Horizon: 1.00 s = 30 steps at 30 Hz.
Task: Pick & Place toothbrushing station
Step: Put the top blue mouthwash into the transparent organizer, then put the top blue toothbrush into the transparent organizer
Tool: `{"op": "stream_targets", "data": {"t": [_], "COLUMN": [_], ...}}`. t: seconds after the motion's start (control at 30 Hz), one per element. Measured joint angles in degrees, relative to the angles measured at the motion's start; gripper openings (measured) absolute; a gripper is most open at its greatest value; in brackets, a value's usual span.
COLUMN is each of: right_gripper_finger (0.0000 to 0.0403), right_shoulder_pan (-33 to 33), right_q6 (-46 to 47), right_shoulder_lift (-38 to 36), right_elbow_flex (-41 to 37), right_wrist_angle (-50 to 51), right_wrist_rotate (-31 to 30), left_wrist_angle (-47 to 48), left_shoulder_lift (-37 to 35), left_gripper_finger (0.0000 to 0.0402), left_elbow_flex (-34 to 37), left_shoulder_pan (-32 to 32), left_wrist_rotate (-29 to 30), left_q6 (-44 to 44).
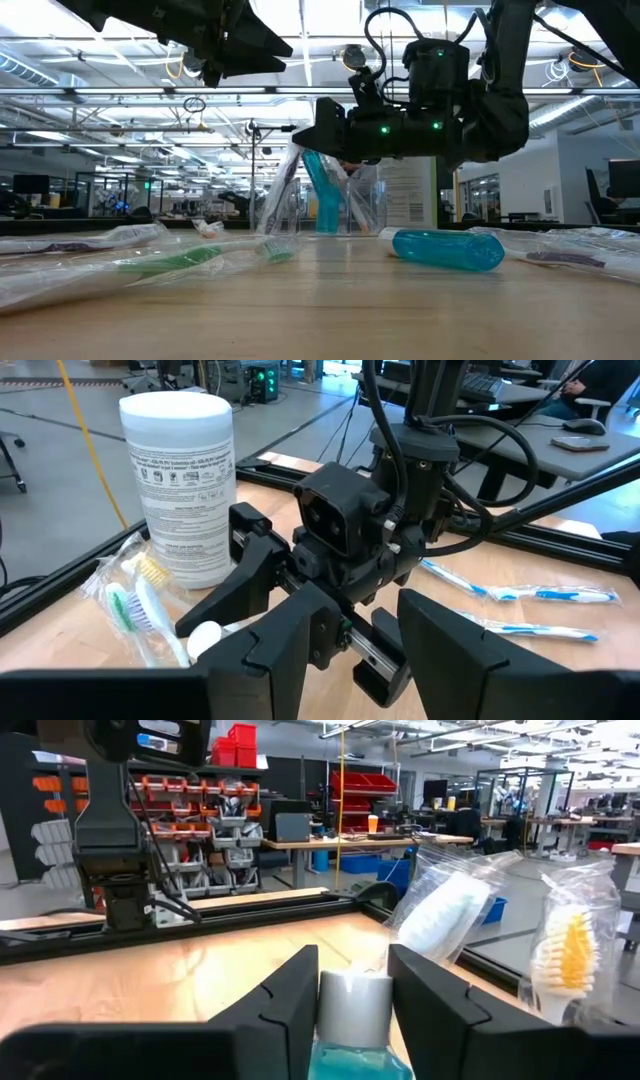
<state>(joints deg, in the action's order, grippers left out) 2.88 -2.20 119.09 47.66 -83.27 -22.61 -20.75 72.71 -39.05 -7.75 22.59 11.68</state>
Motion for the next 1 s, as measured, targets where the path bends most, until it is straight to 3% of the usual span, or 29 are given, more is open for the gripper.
{"op": "stream_targets", "data": {"t": [0.77,1.0], "right_gripper_finger": [0.0149,0.0164], "right_shoulder_pan": [-0.8,-2.4], "right_q6": [-0.2,-4.5], "right_shoulder_lift": [-0.3,-7.2], "right_elbow_flex": [0.0,-0.1], "right_wrist_angle": [0.2,9.8], "right_wrist_rotate": [0.1,0.0], "left_wrist_angle": [0.0,0.0], "left_shoulder_lift": [0.0,0.0], "left_gripper_finger": [0.0157,0.0157], "left_elbow_flex": [0.0,0.0], "left_shoulder_pan": [0.0,0.0], "left_wrist_rotate": [0.0,0.0], "left_q6": [0.0,0.0]}}
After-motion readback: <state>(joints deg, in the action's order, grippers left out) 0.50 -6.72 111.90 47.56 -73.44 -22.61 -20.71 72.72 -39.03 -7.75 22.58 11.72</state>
